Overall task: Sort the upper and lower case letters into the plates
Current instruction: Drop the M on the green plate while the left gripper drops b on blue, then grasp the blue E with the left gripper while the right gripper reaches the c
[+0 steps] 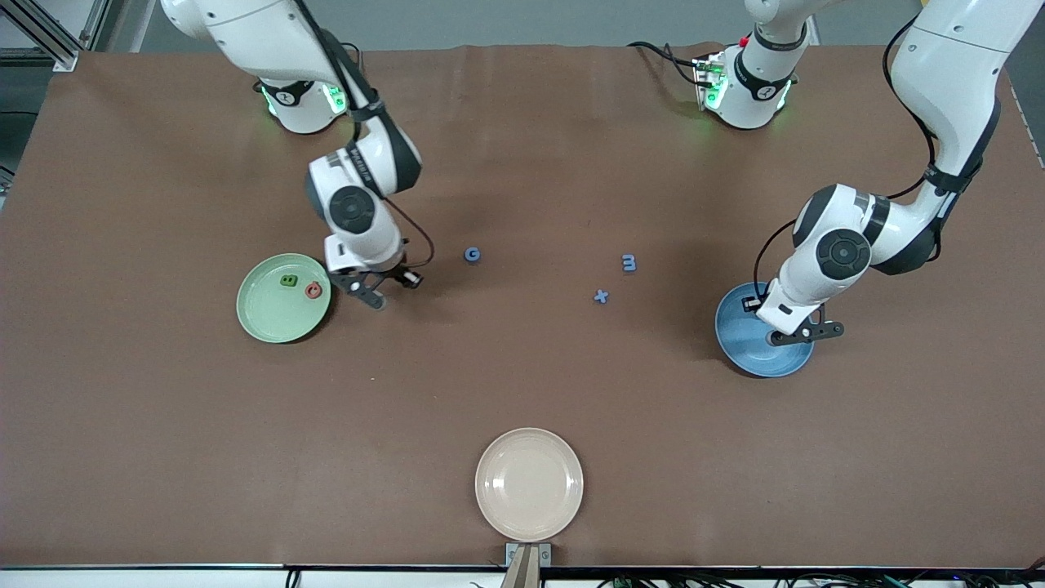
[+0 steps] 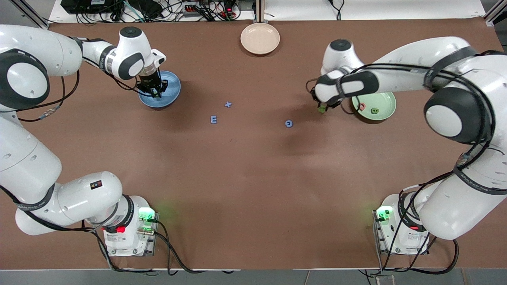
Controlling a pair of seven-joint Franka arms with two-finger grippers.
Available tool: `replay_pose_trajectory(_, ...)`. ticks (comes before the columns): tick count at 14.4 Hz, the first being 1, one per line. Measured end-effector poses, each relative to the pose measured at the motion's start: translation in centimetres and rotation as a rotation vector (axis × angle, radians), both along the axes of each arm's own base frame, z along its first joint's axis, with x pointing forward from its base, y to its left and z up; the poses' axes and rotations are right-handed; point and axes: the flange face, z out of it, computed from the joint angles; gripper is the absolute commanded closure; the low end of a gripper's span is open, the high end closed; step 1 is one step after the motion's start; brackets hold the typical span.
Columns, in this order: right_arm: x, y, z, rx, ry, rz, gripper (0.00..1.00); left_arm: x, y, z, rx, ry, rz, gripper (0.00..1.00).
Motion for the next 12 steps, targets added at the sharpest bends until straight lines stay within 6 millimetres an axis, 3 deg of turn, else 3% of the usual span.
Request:
replay_pose_trajectory(3, 2.2, -6.3, 2.7, 0.024, 0.023, 0.076, 1.00, 0.1, 0.1, -0.1, -0.007, -0.005, 0.003, 0.05)
replay_pose_trajectory(4, 2.6, -8.5, 3.3, 0.035, 0.025, 0.111, 1.00, 0.2, 0.3, -0.1, -0.010, -0.012, 0.007, 0.00)
replay_pose_trajectory(6, 2.9, -13.6, 3.9, 0.057, 0.028, 0.181, 1.00, 0.7, -0.1, 0.6, -0.021, -0.033, 0.003, 0.00)
replay_pose_trajectory(9, 2.6, -20.7, 3.6, 0.082, 0.036, 0.241, 1.00, 1.8, -3.2, 2.8, -0.039, -0.061, -0.039, 0.00)
replay_pose_trajectory(10, 2.4, -22.0, 3.2, 0.084, 0.030, 0.248, 1.00, 1.9, -4.5, 3.5, -0.037, -0.054, -0.058, 0.00)
replay_pose_trajectory(12, 1.8, -22.4, 2.5, 0.078, 0.009, 0.279, 1.00, 1.5, -7.5, 4.8, -0.033, -0.031, -0.099, 0.00)
